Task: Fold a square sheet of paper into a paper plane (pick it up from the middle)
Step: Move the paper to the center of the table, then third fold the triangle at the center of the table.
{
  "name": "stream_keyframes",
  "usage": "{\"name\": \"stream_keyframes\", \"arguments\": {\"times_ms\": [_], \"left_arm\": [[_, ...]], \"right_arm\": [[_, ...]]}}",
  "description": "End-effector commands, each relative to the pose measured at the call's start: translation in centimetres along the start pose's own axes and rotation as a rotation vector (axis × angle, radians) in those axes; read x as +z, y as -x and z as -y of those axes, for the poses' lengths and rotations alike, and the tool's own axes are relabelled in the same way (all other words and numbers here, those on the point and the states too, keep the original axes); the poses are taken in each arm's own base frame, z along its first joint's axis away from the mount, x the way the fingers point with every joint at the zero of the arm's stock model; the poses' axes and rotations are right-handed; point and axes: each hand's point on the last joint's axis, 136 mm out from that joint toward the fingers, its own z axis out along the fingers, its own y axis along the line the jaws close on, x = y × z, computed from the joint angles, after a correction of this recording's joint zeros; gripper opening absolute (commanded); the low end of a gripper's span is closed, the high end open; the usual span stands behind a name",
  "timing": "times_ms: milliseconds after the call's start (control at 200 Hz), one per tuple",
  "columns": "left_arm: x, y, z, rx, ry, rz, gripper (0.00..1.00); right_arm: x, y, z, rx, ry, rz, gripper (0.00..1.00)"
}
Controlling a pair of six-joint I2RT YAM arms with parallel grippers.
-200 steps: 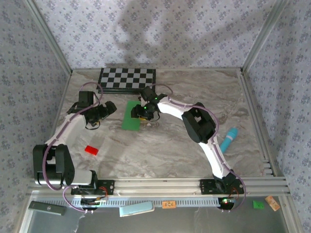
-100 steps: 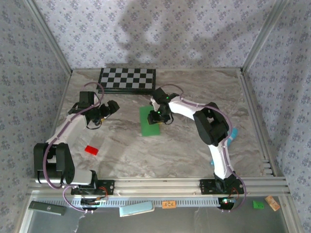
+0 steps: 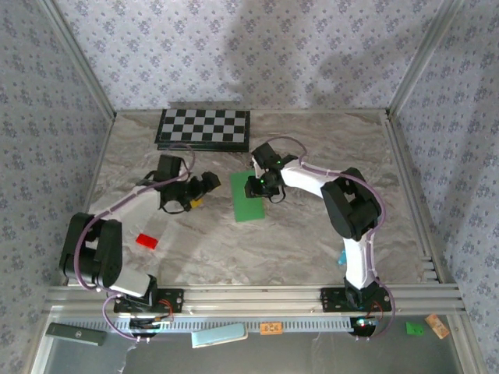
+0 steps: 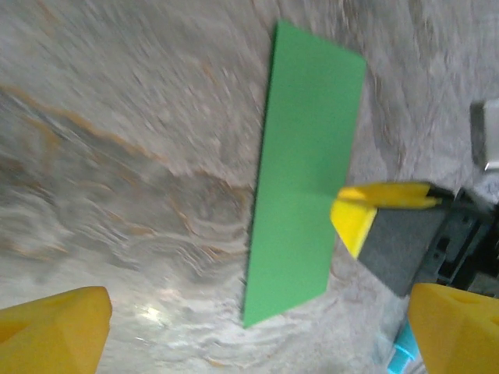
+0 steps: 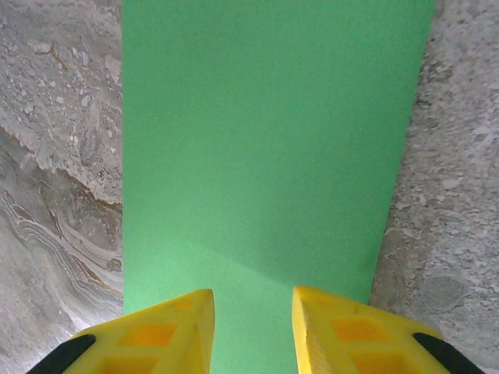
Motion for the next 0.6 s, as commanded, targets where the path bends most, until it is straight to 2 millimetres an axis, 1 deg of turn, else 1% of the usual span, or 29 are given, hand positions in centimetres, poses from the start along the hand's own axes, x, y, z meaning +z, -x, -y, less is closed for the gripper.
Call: {"name": "stream_keyframes", "arguments": {"times_ms": [0, 80, 165, 225, 325, 405, 510, 595], "left_arm": [[1.6, -1.8, 1.2, -0.038, -0.039, -0.055, 0.94], [2.6, -2.8, 1.5, -0.040, -0.037, -0.087, 0.88], [3.6, -3.3, 1.7, -0.046, -0.043, -0.105, 0.81], [4.4, -3.7, 1.8, -0.051, -0.048, -0.127, 0.74], [5.6, -4.3, 1.7, -0.064, -0.043, -0.158, 0.59], [6.3, -4.7, 1.8, -0.069, -0.044, -0.174, 0.50], [7.0, -5.0, 1.8, -0.071, -0.037, -0.190, 0.42], [7.5, -5.2, 1.7, -0.075, -0.031, -0.203, 0.37]], "right_arm": [[0.8, -0.9, 1.2, 0.066, -0.028, -0.025, 0.32], [1.2, -1.5, 1.9, 0.079, -0.044, -0.043, 0.32], [1.8, -2.2, 2.6, 0.098, -0.058, -0.064, 0.33], [2.2, -2.7, 3.1, 0.110, -0.071, -0.082, 0.32], [2.9, -3.8, 4.0, 0.128, -0.096, -0.113, 0.32], [3.3, -4.4, 4.6, 0.146, -0.104, -0.131, 0.31], [3.4, -4.9, 5.1, 0.161, -0.113, -0.141, 0.30], [3.5, -4.9, 5.3, 0.167, -0.112, -0.142, 0.30]]}}
